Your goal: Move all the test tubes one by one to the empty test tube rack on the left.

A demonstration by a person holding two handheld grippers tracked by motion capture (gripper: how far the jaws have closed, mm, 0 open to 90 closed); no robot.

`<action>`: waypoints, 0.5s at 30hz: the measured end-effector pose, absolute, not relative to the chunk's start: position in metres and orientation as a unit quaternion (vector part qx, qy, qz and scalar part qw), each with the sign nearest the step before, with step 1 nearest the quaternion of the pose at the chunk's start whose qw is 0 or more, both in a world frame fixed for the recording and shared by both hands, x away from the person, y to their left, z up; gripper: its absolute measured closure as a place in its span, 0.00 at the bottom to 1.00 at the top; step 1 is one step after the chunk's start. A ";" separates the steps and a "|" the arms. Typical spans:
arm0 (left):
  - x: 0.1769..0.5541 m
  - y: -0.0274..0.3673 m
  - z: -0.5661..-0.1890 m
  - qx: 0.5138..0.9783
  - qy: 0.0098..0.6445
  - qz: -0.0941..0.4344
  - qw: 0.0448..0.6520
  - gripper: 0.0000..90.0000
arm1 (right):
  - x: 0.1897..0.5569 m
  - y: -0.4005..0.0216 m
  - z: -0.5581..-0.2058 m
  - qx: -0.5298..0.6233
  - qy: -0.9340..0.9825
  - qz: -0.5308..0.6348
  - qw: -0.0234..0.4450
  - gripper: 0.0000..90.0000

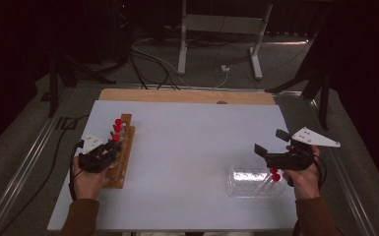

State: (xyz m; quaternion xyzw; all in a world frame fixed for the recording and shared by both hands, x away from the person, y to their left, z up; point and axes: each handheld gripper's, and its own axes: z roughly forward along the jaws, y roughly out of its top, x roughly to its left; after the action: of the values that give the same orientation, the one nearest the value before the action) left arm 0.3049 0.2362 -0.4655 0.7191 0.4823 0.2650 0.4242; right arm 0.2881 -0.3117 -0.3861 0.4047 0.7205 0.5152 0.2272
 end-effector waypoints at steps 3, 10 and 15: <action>0.304 0.237 -0.466 0.718 0.483 0.264 0.426 0.79 | 0.288 -0.312 -0.386 0.405 0.720 0.516 0.227 0.00; 0.301 0.240 -0.467 0.714 0.485 0.263 0.431 0.79 | 0.287 -0.313 -0.387 0.406 0.719 0.517 0.227 0.00; 0.296 0.241 -0.466 0.710 0.480 0.259 0.445 0.71 | 0.287 -0.314 -0.387 0.406 0.719 0.516 0.227 0.00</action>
State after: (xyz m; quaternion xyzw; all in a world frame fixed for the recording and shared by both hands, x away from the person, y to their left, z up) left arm 0.2958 0.2410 -0.4663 0.7095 0.4805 0.2593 0.4455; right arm 0.2868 -0.3145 -0.3874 0.4061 0.7192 0.5160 0.2273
